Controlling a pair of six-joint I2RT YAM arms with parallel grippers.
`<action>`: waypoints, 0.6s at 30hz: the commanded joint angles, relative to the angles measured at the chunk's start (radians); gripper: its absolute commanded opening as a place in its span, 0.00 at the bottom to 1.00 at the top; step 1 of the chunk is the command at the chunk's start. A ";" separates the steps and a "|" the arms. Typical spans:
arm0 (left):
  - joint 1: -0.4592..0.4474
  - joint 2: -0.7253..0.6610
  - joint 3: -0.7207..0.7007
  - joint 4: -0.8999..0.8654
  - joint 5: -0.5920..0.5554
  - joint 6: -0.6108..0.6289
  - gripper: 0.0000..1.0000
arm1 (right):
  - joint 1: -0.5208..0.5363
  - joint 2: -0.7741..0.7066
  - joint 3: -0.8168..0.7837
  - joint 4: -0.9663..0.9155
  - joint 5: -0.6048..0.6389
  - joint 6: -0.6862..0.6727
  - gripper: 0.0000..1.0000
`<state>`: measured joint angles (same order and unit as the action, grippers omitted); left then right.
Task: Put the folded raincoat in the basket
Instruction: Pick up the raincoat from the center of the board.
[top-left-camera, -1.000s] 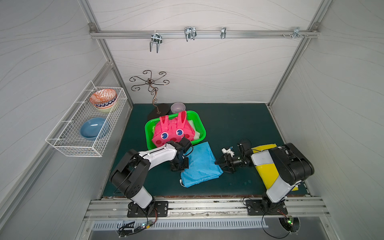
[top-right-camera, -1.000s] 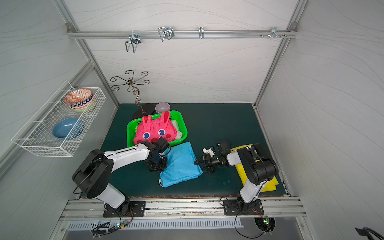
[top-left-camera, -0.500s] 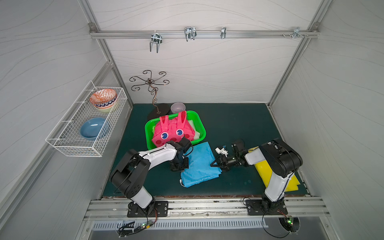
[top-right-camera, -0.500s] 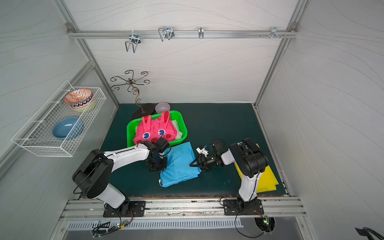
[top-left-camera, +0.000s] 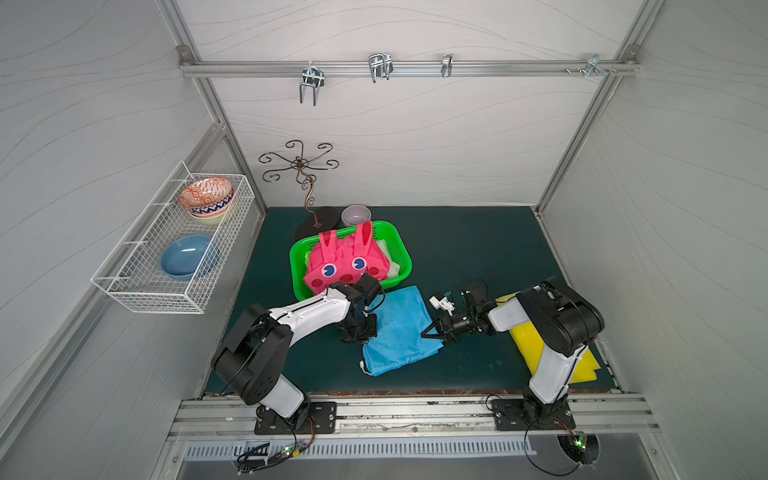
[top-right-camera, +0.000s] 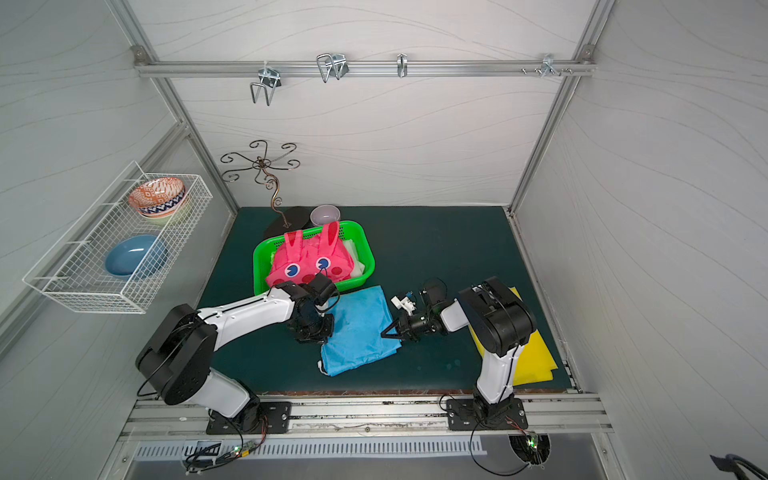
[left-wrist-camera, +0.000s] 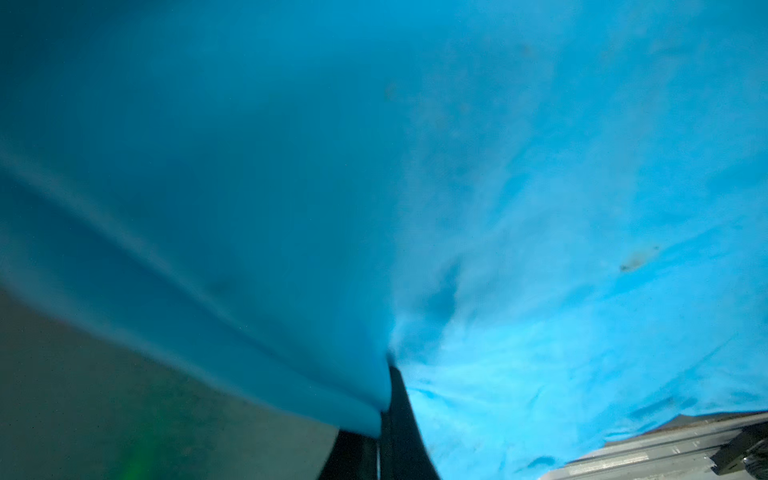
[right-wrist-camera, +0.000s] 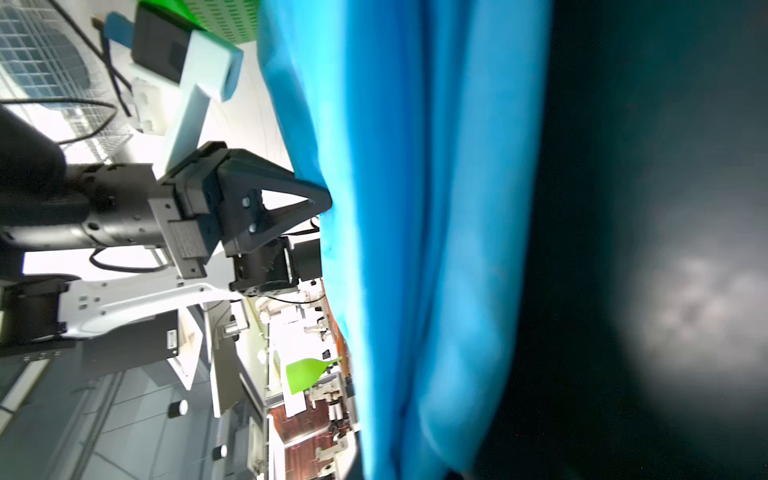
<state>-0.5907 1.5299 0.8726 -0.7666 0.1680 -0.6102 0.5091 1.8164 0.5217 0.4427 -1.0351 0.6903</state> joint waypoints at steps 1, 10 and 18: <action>0.006 -0.060 0.023 -0.002 0.001 -0.012 0.00 | 0.006 -0.049 -0.042 -0.037 0.030 0.033 0.00; 0.010 -0.179 0.034 -0.080 -0.003 -0.028 0.25 | 0.006 -0.345 -0.103 -0.149 0.069 0.097 0.00; 0.015 -0.269 0.071 -0.162 -0.030 -0.034 0.32 | 0.009 -0.638 0.006 -0.387 0.131 0.098 0.00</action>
<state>-0.5819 1.3022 0.8864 -0.8722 0.1669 -0.6411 0.5114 1.2343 0.4675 0.1665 -0.9314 0.7872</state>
